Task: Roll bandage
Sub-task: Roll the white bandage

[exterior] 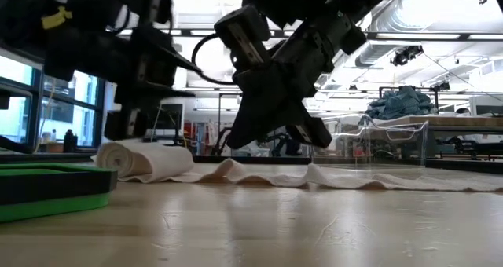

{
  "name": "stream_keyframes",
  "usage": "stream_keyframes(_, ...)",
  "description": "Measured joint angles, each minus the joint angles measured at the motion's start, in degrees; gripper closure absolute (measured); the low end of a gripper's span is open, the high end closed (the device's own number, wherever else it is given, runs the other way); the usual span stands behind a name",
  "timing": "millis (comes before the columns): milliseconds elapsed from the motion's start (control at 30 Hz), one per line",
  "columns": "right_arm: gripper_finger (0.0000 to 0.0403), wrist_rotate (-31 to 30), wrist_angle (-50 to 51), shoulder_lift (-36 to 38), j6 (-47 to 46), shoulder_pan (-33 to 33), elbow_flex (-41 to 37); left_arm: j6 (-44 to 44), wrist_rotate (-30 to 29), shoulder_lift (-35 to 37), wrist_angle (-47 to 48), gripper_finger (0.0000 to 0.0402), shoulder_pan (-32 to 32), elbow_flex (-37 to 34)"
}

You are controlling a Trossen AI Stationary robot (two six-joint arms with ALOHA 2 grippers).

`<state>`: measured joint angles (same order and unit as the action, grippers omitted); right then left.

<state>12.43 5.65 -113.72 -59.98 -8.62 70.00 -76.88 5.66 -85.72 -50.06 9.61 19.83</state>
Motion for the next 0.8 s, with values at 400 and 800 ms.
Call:
stream_keyframes(400,0.0403,1.1,1.9,1.0,0.5,0.1,0.0,-5.5,-1.7,25.7,36.3,0.0303,0.9,-11.4)
stream_keyframes(800,0.0403,1.1,1.7,1.0,1.2,1.0,0.0,-11.2,-7.7,17.8,34.2,0.0310,1.7,-10.0)
